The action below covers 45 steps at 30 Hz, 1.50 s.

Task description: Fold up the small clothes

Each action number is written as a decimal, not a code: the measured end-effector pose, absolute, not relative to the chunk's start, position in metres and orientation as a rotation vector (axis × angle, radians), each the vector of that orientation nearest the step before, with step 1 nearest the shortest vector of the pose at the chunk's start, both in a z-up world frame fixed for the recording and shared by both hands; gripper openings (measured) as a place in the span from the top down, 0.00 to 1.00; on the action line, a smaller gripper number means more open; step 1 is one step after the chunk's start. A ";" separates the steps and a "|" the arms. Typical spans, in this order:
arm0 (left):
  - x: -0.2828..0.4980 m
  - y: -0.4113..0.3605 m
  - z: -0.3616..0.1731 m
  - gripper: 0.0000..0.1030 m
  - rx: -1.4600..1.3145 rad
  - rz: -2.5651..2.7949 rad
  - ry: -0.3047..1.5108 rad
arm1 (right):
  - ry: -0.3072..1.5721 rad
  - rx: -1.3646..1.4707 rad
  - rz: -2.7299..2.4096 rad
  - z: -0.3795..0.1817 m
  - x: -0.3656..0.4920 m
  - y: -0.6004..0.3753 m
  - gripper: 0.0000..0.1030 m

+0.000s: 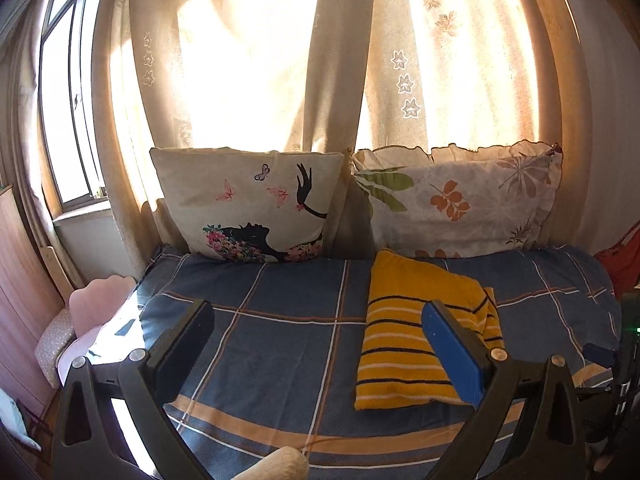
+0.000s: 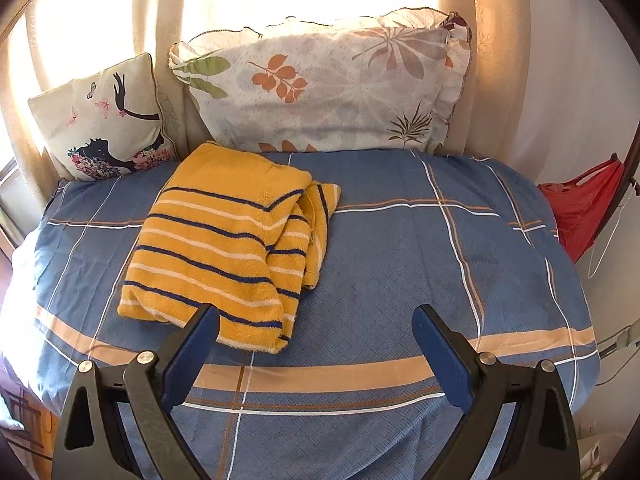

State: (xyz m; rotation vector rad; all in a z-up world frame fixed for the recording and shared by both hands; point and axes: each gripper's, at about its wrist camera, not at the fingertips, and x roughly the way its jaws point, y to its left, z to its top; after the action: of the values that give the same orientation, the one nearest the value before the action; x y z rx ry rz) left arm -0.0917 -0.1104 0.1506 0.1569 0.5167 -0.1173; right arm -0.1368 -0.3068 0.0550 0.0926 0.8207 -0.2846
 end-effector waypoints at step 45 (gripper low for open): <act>-0.063 -0.098 0.059 0.00 0.099 -0.178 0.976 | 0.941 0.036 -0.265 0.022 -0.123 -0.264 0.04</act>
State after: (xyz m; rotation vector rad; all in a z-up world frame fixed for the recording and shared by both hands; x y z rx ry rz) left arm -0.0626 -0.0976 0.0586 0.0990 0.9757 -0.1776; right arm -0.1230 -0.2638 0.0225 0.0364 0.9410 -0.2648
